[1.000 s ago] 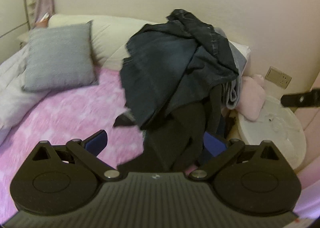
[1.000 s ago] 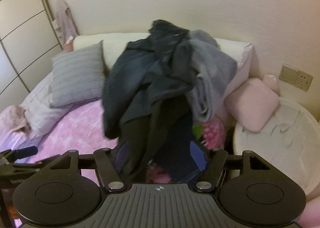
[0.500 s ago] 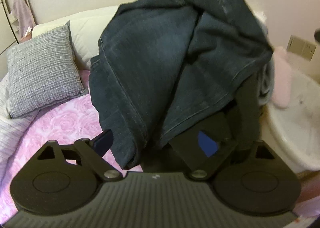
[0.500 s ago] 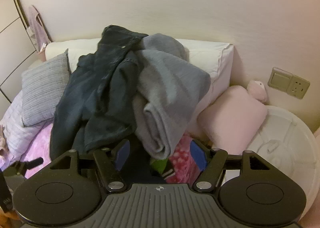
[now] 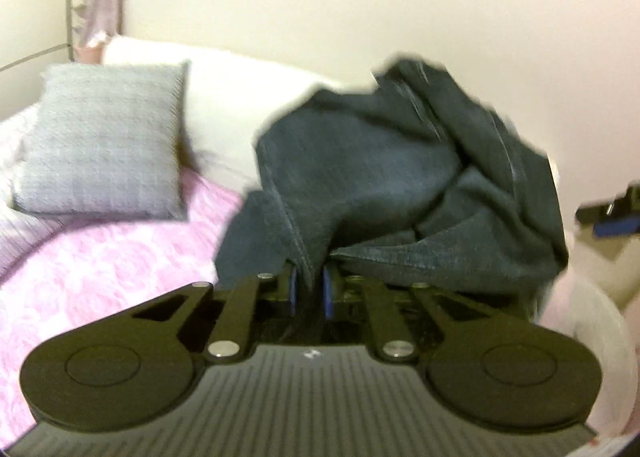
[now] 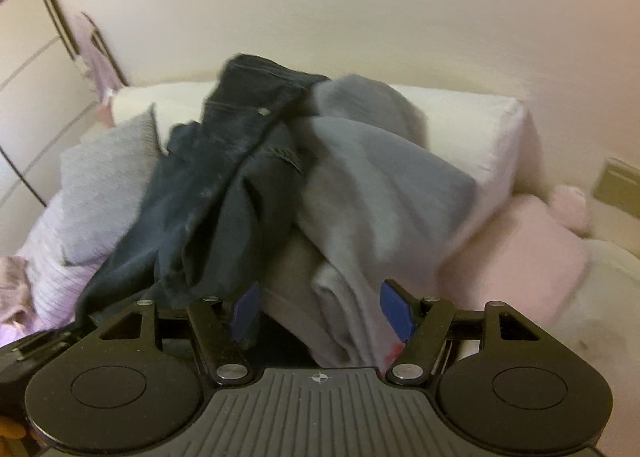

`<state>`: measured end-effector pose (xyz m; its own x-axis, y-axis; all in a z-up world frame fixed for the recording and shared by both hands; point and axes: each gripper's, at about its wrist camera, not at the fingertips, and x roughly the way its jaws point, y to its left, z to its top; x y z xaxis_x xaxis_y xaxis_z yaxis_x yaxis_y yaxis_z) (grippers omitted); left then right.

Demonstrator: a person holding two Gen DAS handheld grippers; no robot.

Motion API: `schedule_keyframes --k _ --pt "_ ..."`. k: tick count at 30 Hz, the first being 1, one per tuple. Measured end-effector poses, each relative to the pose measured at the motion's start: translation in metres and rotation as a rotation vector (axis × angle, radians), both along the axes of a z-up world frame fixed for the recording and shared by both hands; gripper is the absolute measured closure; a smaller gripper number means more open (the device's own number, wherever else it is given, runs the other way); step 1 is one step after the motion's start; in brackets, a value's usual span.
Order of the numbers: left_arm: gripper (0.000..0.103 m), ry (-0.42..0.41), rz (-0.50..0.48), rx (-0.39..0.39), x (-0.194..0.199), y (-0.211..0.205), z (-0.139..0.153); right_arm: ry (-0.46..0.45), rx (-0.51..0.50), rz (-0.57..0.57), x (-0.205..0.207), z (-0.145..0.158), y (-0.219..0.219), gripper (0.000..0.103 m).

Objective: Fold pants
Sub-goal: 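Grasp the dark jeans from the heap with the left gripper and lift, then carry the dark jeans to the open bed area and lay them down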

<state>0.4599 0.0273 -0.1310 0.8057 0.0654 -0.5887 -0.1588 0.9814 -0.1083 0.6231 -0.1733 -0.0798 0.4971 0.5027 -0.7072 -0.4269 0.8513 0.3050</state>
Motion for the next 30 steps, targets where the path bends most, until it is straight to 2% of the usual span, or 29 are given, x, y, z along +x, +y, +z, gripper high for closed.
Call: schedule_keyframes --k 4,7,8,9,10,11,14,17,20,25,30 --pt "0.094 -0.039 0.029 0.015 0.006 0.011 0.022 0.003 0.071 0.04 0.018 -0.007 0.026 0.038" --pt "0.094 -0.036 0.036 0.027 0.012 0.013 0.028 0.03 0.155 0.018 0.034 -0.014 0.041 0.039" --pt "0.094 -0.04 0.035 0.034 0.014 0.013 0.027 0.039 0.204 0.014 0.039 -0.015 0.045 0.046" --pt "0.094 -0.045 0.035 0.044 0.015 0.013 0.028 0.04 0.229 0.019 0.044 -0.016 0.049 0.059" --pt "0.095 -0.049 0.035 0.056 0.015 0.014 0.03 0.045 0.226 0.03 0.047 -0.017 0.055 0.098" --pt "0.095 -0.055 0.037 0.061 0.014 0.013 0.032 0.052 0.223 0.037 0.049 -0.015 0.059 0.101" --pt "0.096 -0.103 0.08 0.097 0.003 0.02 0.049 -0.038 0.307 0.072 0.036 0.01 0.061 0.102" --pt "0.097 -0.157 0.158 0.095 -0.014 0.042 0.074 -0.159 0.396 0.147 0.012 0.052 0.067 0.102" --pt "0.098 -0.224 0.234 0.108 -0.051 0.064 0.1 -0.246 0.479 0.258 -0.019 0.092 0.082 0.102" --pt "0.098 -0.303 0.341 0.156 -0.143 0.093 0.143 -0.367 0.561 0.49 -0.101 0.136 0.117 0.102" --pt "0.098 -0.322 0.448 0.232 -0.248 0.122 0.17 -0.355 0.638 0.637 -0.186 0.143 0.156 0.102"
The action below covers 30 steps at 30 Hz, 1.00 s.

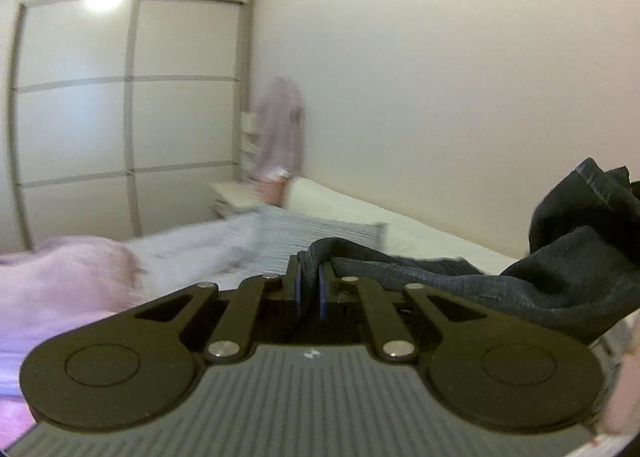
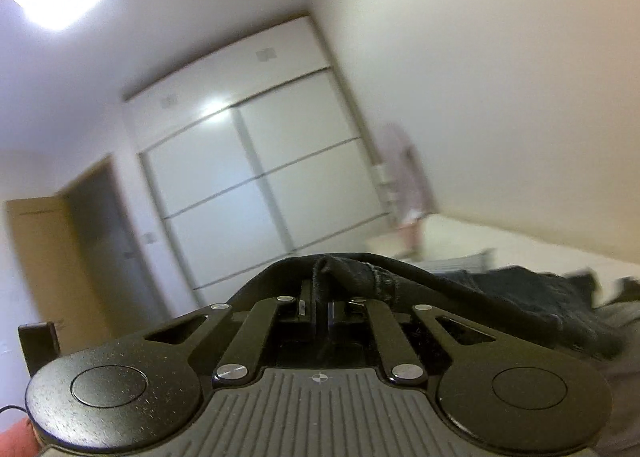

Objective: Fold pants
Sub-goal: 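Carry the dark jeans to the open bed area and lay them down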

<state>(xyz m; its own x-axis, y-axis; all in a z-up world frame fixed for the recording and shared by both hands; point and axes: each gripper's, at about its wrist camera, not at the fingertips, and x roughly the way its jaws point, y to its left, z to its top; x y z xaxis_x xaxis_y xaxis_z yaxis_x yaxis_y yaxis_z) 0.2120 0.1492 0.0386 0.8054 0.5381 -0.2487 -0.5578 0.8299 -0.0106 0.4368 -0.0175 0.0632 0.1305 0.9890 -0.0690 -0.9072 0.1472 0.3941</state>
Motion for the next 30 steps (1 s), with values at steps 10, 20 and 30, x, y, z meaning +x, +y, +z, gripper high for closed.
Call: schedule_keyframes --k 10,20,30 --pt "0.09 0.18 0.174 -0.005 -0.216 0.091 0.0 0.213 -0.208 0.247 -0.201 -0.053 0.097 0.084" --pt "0.06 0.393 0.477 -0.359 -0.457 0.102 -0.091 0.37 -0.772 0.48 -0.365 -0.174 0.128 0.045" --pt "0.059 0.37 0.668 -0.605 -0.529 0.026 -0.133 0.313 -0.856 0.422 -0.388 -0.177 0.086 0.045"
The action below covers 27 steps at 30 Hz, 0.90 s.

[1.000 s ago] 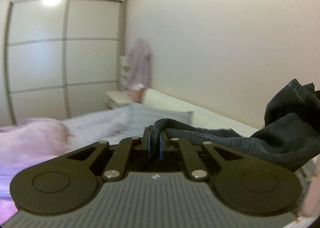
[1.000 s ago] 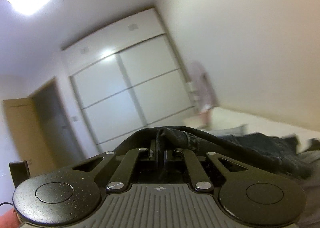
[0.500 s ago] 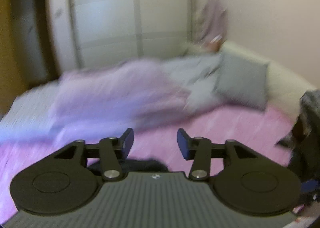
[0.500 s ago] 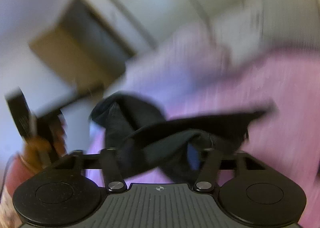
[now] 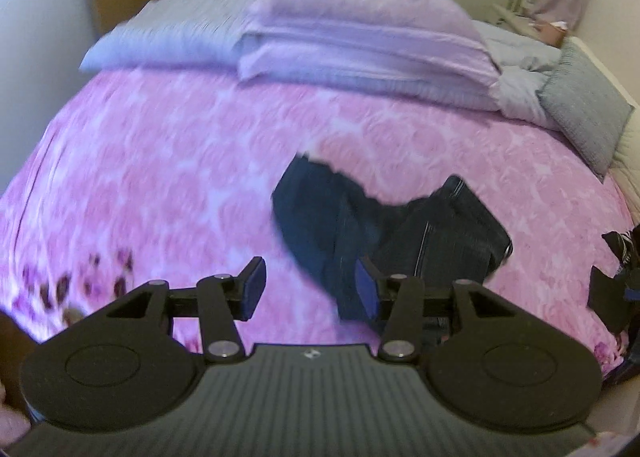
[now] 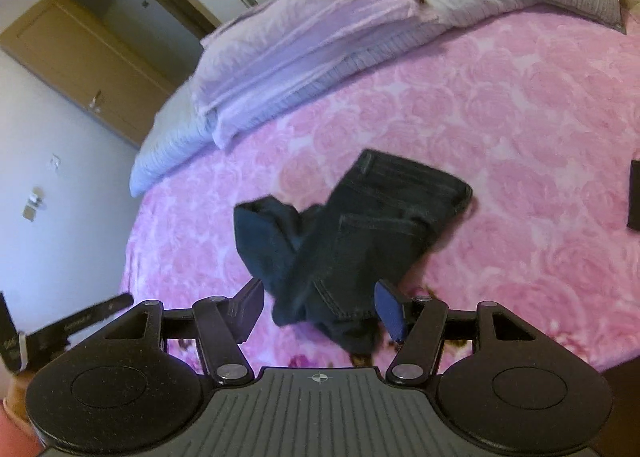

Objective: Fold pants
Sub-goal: 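Carry the dark jeans to the open bed area and lay them down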

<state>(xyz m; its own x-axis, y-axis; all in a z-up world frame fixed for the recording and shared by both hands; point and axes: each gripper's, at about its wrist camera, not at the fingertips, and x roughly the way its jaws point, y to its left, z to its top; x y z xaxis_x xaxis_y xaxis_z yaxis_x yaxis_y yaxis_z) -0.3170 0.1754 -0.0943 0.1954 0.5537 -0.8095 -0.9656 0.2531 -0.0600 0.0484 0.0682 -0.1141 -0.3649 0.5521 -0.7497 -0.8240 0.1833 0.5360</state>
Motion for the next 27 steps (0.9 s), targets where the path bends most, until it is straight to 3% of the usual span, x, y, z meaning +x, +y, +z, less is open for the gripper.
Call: schedule_keyframes --k 16,27 --pt "0.056 0.045 0.063 -0.067 0.053 -0.095 -0.01 -0.049 -0.055 0.17 0.013 -0.032 -0.016 0.045" --pt "0.052 0.082 0.019 -0.105 0.067 -0.098 -0.014 -0.104 -0.115 0.173 0.015 -0.041 -0.004 0.045"
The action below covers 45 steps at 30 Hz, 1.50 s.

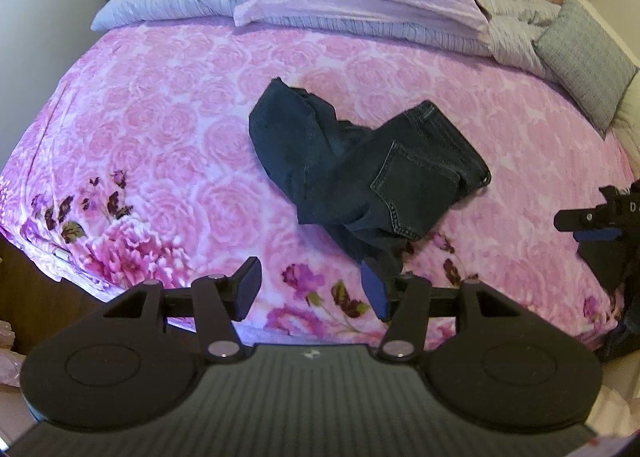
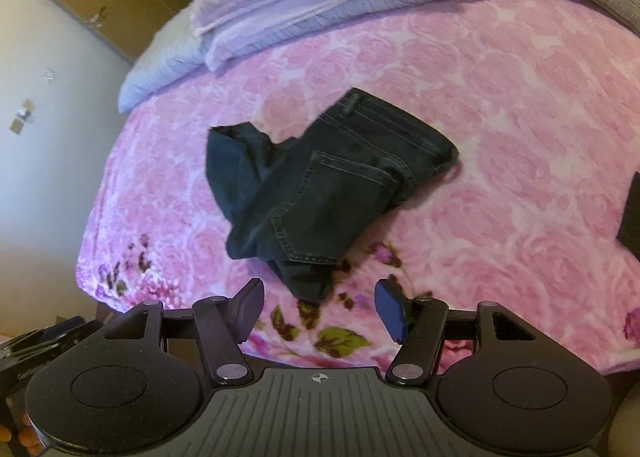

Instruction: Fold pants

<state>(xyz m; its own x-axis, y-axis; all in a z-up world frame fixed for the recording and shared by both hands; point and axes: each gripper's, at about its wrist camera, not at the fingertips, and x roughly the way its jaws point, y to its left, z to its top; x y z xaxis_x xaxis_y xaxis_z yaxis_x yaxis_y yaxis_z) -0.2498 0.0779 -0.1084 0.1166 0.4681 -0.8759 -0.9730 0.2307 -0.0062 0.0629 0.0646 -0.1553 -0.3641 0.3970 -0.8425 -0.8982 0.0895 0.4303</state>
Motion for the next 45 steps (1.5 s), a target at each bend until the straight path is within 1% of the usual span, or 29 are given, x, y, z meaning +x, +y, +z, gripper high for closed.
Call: schedule_keyframes --k 4,11,15,19,23,26,31,37,40,43,45 --pt "0.051 0.006 -0.043 -0.04 -0.003 0.015 -0.011 -0.024 -0.026 -0.029 -0.005 -0.007 0.005 0.045" --pt "0.05 -0.001 -0.157 -0.114 -0.019 0.055 -0.032 -0.052 -0.075 -0.132 -0.021 -0.016 0.016 0.045" --pt "0.05 -0.004 -0.209 -0.157 -0.04 0.083 -0.045 -0.087 -0.107 -0.188 -0.038 -0.024 0.025 0.045" --pt "0.05 -0.005 -0.222 -0.175 -0.07 0.115 -0.057 -0.115 -0.124 -0.266 -0.053 -0.032 0.041 0.045" --pt "0.05 0.013 -0.2 -0.174 -0.108 0.156 -0.074 -0.156 -0.126 -0.313 -0.065 -0.042 0.062 0.045" --pt "0.05 0.04 -0.16 -0.173 -0.132 0.187 -0.088 -0.185 -0.123 -0.321 -0.074 -0.053 0.084 0.045" --pt "0.05 0.046 -0.093 -0.157 -0.162 0.227 -0.109 -0.199 -0.106 -0.305 -0.086 -0.076 0.127 0.045" --pt "0.05 0.017 0.022 -0.152 -0.188 0.264 -0.137 -0.217 -0.084 -0.286 -0.09 -0.105 0.193 0.045" --pt "0.05 0.001 0.077 -0.16 -0.196 0.277 -0.151 -0.235 -0.086 -0.303 -0.087 -0.121 0.233 0.045" --pt "0.05 0.005 0.107 -0.155 -0.196 0.283 -0.16 -0.231 -0.11 -0.331 -0.085 -0.141 0.276 0.045" --pt "0.049 0.004 0.12 -0.155 -0.194 0.286 -0.164 -0.252 -0.146 -0.358 -0.083 -0.156 0.3 0.045"
